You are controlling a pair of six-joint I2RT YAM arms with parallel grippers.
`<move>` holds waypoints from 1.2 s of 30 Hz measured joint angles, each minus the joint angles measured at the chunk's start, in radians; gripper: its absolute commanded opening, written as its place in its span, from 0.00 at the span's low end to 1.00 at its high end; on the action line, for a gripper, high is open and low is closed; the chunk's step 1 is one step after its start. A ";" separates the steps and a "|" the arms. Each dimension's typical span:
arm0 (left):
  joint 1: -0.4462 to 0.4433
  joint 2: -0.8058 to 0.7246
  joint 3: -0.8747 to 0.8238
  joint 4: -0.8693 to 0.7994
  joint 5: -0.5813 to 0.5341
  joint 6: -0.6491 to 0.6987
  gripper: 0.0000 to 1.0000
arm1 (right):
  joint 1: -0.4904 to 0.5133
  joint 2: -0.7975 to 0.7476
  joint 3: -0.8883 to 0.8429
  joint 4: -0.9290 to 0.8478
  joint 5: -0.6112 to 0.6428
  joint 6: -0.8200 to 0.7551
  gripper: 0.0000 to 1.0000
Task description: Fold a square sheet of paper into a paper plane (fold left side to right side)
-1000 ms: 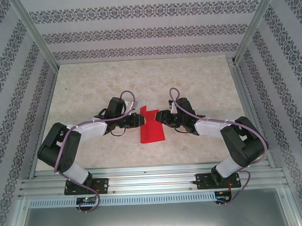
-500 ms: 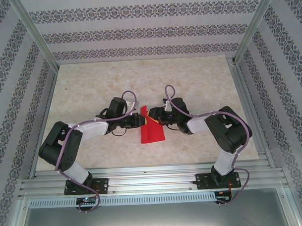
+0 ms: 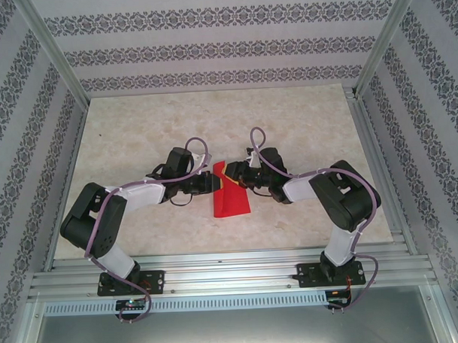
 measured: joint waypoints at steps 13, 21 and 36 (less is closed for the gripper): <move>0.000 -0.009 0.008 -0.010 -0.005 0.004 0.35 | 0.014 0.000 0.059 -0.158 0.009 -0.095 0.03; 0.000 -0.161 0.021 -0.148 -0.107 0.055 0.64 | -0.039 -0.004 0.155 -0.379 0.008 -0.274 0.04; -0.015 0.004 0.109 -0.275 -0.238 0.057 0.72 | -0.095 0.000 0.188 -0.523 0.008 -0.397 0.05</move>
